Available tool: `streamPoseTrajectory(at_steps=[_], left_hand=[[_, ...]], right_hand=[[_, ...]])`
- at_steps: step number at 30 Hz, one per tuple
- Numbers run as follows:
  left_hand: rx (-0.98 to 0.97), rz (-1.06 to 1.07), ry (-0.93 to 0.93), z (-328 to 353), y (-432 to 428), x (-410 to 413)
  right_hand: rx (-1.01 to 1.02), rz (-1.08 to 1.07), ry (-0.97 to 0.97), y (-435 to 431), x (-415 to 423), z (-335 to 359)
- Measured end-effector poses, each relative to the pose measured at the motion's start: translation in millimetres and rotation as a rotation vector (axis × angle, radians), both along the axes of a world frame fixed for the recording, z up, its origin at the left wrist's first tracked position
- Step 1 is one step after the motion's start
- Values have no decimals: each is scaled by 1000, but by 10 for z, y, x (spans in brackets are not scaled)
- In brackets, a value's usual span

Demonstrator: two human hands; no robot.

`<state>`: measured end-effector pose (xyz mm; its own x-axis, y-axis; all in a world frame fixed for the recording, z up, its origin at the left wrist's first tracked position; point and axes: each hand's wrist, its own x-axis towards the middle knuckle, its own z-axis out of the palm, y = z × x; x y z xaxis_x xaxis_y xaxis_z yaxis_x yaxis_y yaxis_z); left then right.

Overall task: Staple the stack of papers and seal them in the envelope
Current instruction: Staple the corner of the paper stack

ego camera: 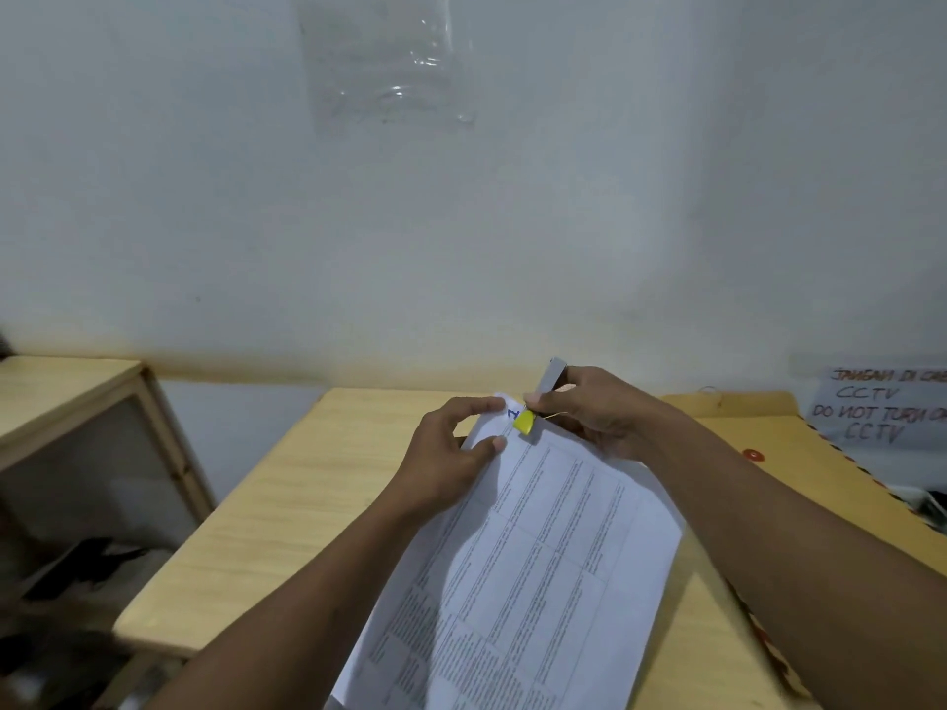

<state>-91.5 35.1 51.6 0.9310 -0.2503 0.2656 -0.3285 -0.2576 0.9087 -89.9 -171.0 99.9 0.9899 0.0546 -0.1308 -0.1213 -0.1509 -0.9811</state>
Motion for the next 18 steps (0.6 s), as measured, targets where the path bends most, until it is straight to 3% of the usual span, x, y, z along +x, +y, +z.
streamPoseTrajectory(at_steps=[18], left_hand=[[-29,70,33,-31,249,18]], right_hand=[[41,18,-58,287,217,-139]])
